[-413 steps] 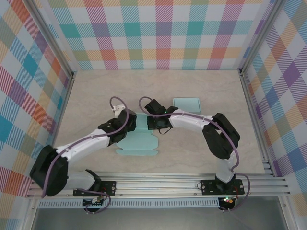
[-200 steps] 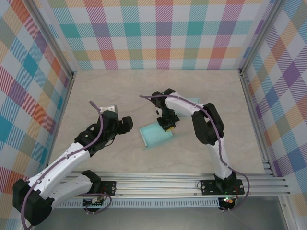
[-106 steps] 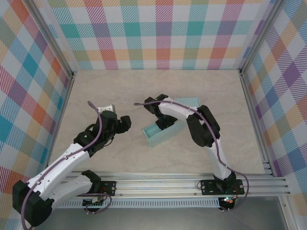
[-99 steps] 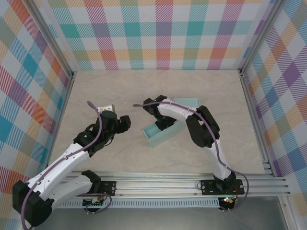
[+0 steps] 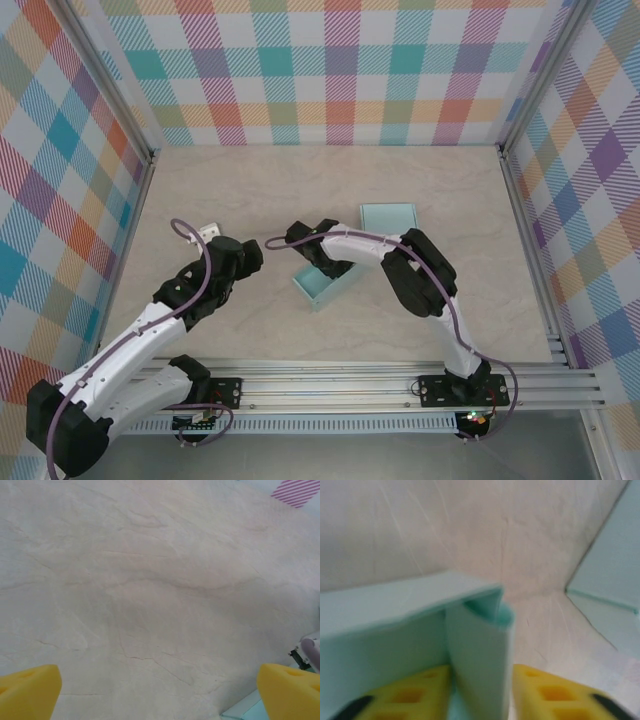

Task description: Fold the paper box

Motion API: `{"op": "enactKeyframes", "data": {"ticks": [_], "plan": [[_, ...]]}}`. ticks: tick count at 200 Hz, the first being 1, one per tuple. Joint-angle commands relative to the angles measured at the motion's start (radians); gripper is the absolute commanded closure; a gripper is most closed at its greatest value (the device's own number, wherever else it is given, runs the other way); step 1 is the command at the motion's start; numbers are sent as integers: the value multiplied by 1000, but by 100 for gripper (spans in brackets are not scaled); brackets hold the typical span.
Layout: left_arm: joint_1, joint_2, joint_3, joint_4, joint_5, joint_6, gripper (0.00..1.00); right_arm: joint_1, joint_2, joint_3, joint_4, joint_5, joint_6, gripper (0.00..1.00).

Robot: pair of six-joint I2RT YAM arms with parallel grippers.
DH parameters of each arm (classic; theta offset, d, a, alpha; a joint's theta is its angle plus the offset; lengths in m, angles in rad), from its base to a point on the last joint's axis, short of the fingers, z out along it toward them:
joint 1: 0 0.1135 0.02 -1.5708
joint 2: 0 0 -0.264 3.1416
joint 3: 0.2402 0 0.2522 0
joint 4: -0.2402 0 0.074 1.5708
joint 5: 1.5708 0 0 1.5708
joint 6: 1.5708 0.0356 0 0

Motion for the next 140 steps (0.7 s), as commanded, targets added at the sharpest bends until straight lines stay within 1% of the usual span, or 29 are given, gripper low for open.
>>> {"op": "enactKeyframes", "data": {"ticks": [1, 16, 29, 44, 59, 70, 79, 95, 112, 125, 131, 140], "plan": [[14, 28, 9, -20, -28, -8, 0, -1, -53, 17, 23, -36, 0, 50], [14, 50, 7, -9, -33, -13, 0, -2, -91, 46, 1, -33, -3, 44], [15, 66, -2, -9, -67, -31, 0, -2, -121, 82, -21, -31, -6, 36], [20, 83, -6, -2, -91, -26, 0, -2, -157, 119, -31, -34, -8, 32], [32, 105, -6, 17, -81, -6, 0, -2, -199, 160, -44, -36, -2, 28], [42, 131, -4, 43, -45, 22, 0, -2, -239, 188, -57, -31, 9, 24], [50, 162, 6, 64, -2, 49, 0, -2, -279, 206, -66, -27, 25, 18], [55, 243, 42, 77, 44, 75, 0, -2, -371, 207, -70, -15, 72, 0], [57, 345, 82, 97, 72, 109, 0, -8, -487, 161, -74, 12, 158, 0], [55, 419, 112, 118, 89, 133, 0, -17, -588, 84, -77, 28, 242, 0], [55, 451, 124, 129, 94, 143, 1, -22, -641, 38, -73, 58, 280, 0], [56, 494, 138, 142, 96, 157, 4, -31, -719, -41, -67, 65, 343, 0]]}}
